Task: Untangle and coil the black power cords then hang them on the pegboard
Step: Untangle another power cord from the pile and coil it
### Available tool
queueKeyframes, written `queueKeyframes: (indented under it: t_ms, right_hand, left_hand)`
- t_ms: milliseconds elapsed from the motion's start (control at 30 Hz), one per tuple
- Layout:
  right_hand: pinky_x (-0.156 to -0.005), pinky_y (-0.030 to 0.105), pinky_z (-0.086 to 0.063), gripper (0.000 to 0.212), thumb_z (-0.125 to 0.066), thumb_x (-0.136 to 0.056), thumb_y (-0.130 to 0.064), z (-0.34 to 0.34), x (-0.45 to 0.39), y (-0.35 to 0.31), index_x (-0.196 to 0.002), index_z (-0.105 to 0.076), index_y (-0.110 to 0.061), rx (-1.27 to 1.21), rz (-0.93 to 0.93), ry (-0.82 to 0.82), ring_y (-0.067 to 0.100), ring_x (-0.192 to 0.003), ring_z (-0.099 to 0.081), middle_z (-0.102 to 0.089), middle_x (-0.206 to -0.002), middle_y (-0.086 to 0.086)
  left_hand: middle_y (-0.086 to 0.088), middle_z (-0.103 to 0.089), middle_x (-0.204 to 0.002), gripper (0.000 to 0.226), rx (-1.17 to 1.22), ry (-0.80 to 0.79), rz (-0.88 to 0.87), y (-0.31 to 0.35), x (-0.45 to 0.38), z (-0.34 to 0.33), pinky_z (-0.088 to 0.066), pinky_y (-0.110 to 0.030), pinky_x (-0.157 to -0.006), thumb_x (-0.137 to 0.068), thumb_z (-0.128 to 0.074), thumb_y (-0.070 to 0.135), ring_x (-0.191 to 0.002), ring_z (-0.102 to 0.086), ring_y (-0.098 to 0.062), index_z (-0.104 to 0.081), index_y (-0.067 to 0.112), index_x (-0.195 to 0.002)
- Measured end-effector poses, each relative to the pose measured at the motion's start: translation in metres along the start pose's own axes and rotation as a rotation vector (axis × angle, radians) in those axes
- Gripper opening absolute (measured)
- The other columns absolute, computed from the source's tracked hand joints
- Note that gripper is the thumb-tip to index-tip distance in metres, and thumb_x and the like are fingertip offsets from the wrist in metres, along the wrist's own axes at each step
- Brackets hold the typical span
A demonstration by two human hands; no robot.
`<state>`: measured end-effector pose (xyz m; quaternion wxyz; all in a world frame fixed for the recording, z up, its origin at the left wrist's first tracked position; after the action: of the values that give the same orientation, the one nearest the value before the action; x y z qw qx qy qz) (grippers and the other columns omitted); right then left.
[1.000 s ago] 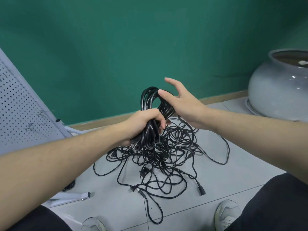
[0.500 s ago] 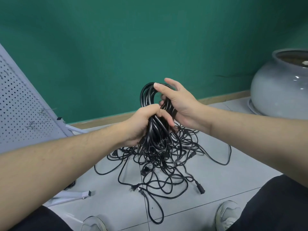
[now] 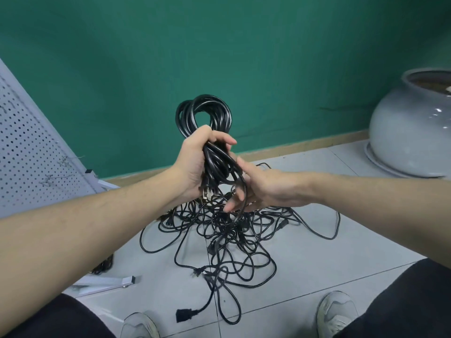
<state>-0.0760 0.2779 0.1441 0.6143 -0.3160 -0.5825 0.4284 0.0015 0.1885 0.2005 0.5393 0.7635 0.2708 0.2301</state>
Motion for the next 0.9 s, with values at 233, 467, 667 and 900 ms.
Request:
queueKeyframes:
  t_ms: [233, 467, 667, 900]
  right_hand:
    - [-0.087, 0.038, -0.054, 0.033, -0.063, -0.097, -0.040, 0.004, -0.001, 0.003, -0.071, -0.054, -0.022, 0.174, 0.050, -0.020, 0.018, -0.077, -0.061, -0.060, -0.073, -0.001]
    - [-0.080, 0.033, -0.051, 0.019, -0.064, -0.098, -0.016, 0.012, -0.002, 0.015, -0.087, -0.048, -0.016, 0.353, 0.002, -0.078, 0.018, -0.074, -0.064, -0.066, -0.069, -0.002]
    - [-0.061, 0.024, -0.044, 0.009, -0.059, -0.101, -0.030, 0.044, 0.009, -0.014, -0.101, -0.068, -0.030, 0.681, 0.214, 0.248, 0.010, -0.058, -0.052, -0.063, -0.067, -0.007]
    - [-0.054, 0.029, -0.037, 0.050, -0.072, -0.081, -0.061, 0.058, 0.021, -0.037, -0.064, -0.049, -0.020, 0.582, 0.326, 0.607, 0.015, -0.043, -0.050, -0.045, -0.047, -0.004]
  left_hand:
    - [-0.004, -0.056, -0.074, 0.039, -0.045, 0.131, -0.038, 0.020, -0.004, 0.015, -0.048, -0.024, -0.054, -0.089, -0.045, 0.020, -0.057, -0.047, -0.016, -0.076, 0.013, -0.066]
    - [-0.001, -0.051, -0.059, 0.031, -0.287, 0.337, 0.010, 0.019, -0.008, 0.048, -0.051, -0.031, -0.054, -0.089, -0.052, 0.031, -0.049, -0.048, -0.021, -0.080, 0.020, -0.080]
    - [-0.001, -0.055, -0.057, 0.030, -0.543, 0.320, 0.165, 0.007, -0.010, 0.067, -0.047, -0.024, -0.047, -0.093, -0.053, 0.033, -0.046, -0.053, -0.016, -0.079, 0.018, -0.093]
    - [-0.006, -0.067, -0.074, 0.051, -0.743, -0.004, 0.361, -0.022, -0.002, 0.038, -0.058, -0.033, -0.065, -0.086, -0.062, 0.070, -0.064, -0.065, -0.020, -0.082, 0.024, -0.089]
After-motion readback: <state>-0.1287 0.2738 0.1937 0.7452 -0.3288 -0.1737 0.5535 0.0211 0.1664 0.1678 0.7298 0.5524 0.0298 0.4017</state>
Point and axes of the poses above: each hand's wrist, its own x-axis away from the middle knuckle, its own z-axis out of the back of the hand, y = z × x, the point moved 7 cm from there along -x, towards the middle knuckle
